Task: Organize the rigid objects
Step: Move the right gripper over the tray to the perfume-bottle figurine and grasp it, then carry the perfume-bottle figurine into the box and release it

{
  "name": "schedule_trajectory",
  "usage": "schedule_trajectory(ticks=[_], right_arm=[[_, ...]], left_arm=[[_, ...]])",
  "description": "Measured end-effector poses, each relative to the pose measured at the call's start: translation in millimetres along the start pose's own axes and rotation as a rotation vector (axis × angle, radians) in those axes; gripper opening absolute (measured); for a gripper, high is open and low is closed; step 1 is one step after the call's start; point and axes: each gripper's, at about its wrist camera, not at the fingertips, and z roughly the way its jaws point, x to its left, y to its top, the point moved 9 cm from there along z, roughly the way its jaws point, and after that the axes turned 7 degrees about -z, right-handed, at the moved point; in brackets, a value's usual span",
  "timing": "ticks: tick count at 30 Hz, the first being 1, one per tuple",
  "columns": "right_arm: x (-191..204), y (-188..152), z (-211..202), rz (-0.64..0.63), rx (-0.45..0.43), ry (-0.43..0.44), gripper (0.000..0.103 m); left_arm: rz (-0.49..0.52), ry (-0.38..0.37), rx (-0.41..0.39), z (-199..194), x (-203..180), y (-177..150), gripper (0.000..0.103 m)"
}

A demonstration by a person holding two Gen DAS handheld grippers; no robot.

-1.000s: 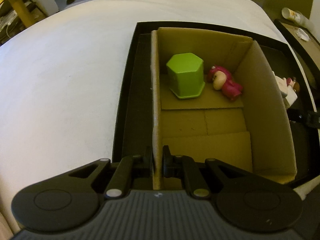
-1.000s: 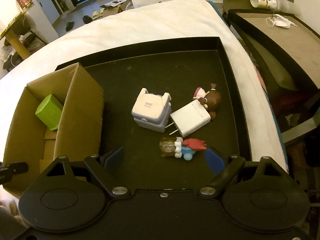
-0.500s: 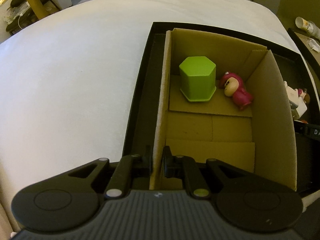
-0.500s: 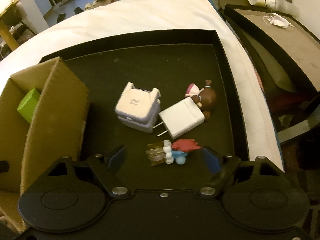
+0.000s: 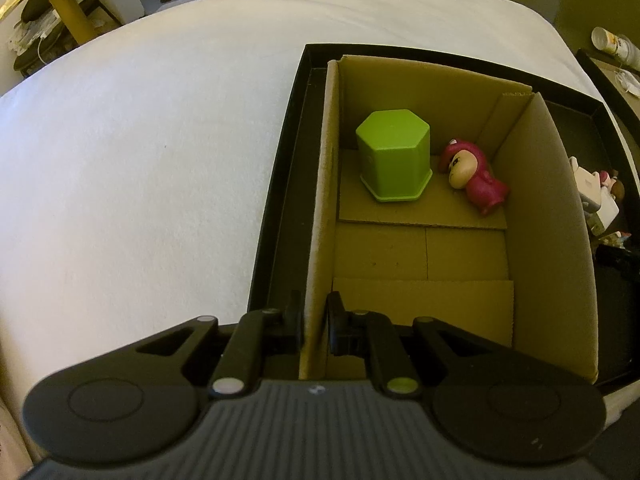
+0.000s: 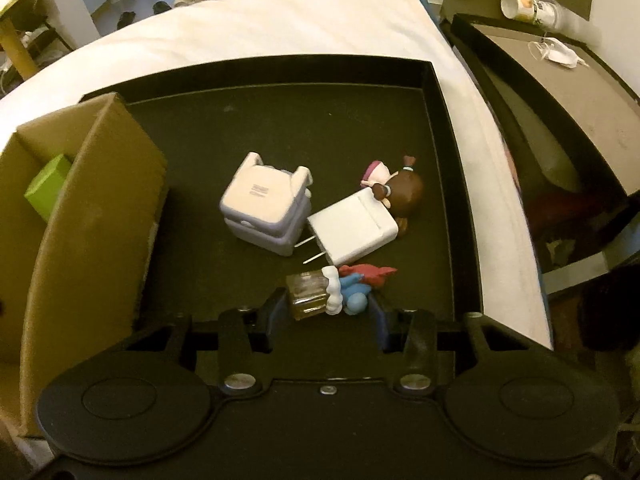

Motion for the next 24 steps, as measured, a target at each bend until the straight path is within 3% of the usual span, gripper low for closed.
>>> schedule_trajectory(ticks=[12, 24], right_arm=[[15.4, -0.4, -32.8, -0.011, -0.044, 0.036, 0.042], [38.0, 21.0, -64.9, -0.055, -0.113, 0.061, 0.042]], left_arm=[[0.005, -0.001, 0.005, 1.6, -1.6, -0.2, 0.010], [0.004, -0.018, -0.002, 0.2, -1.2, 0.2, 0.009]])
